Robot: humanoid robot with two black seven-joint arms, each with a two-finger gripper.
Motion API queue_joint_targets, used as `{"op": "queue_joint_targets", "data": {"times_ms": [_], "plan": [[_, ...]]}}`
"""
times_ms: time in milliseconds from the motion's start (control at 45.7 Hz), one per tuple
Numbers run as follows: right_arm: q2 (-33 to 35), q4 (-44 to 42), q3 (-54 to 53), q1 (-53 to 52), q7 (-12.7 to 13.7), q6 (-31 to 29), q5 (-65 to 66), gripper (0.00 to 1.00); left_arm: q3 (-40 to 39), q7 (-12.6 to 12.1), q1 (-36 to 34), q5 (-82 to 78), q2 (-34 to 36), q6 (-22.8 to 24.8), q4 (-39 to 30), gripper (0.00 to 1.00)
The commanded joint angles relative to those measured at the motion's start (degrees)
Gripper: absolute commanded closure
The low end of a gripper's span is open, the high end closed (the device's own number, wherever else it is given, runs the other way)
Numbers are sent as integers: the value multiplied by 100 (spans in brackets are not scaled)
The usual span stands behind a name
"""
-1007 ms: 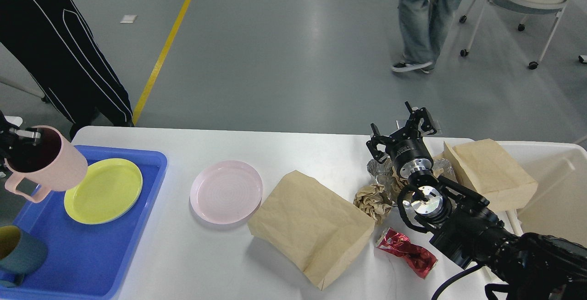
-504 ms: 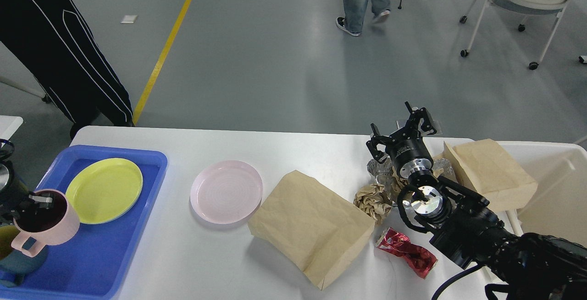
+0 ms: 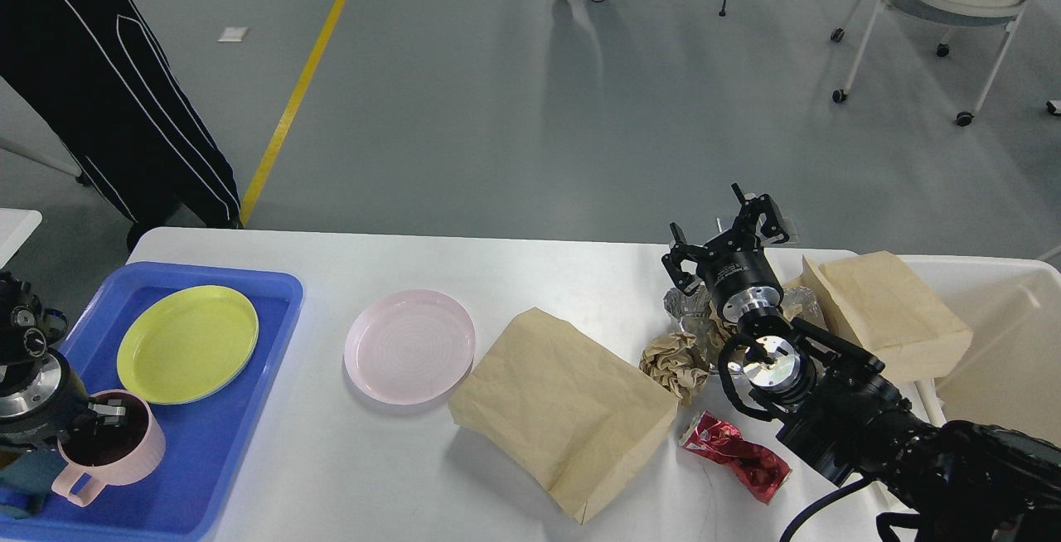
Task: Tidy desktop
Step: 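Lift the pink mug and set it down inside the blue tray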
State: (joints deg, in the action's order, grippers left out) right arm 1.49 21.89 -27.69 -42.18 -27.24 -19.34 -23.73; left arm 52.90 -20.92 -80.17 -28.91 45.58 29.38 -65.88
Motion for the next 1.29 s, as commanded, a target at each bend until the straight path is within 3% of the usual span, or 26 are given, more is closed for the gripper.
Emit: {"op": "queue_joint_targets", "data": {"times_ms": [0,241,329,394,438,591,767,986,1270], "plan": [[0,0,0,0,0,0,-1,0,10,0,54,8,-14,-37,22,95],[0,-9,0,0,0,0,-1,0,1,9,344,70,-163,-617,22,51],[-8,-9,0,0,0,0,-1,0,1,9,423,88,-225,-653,22,38],[0,-9,0,0,0,0,0,0,1,0,449,88,-225,-644,22,20],[0,0,0,0,0,0,-1,0,1,-8,441,88,-225,-600,13,13],[0,0,0,0,0,0,-1,0,-7,-9,397,88,-155,-565,13,4],[0,0,0,0,0,0,0,0,-51,-35,309,88,-129,-477,13,3],[0,-9,0,0,0,0,8,0,-121,0,-209,88,21,876,14,3],[-8,-18,0,0,0,0,0,0,-508,0,-447,88,249,1562,22,3]]}}
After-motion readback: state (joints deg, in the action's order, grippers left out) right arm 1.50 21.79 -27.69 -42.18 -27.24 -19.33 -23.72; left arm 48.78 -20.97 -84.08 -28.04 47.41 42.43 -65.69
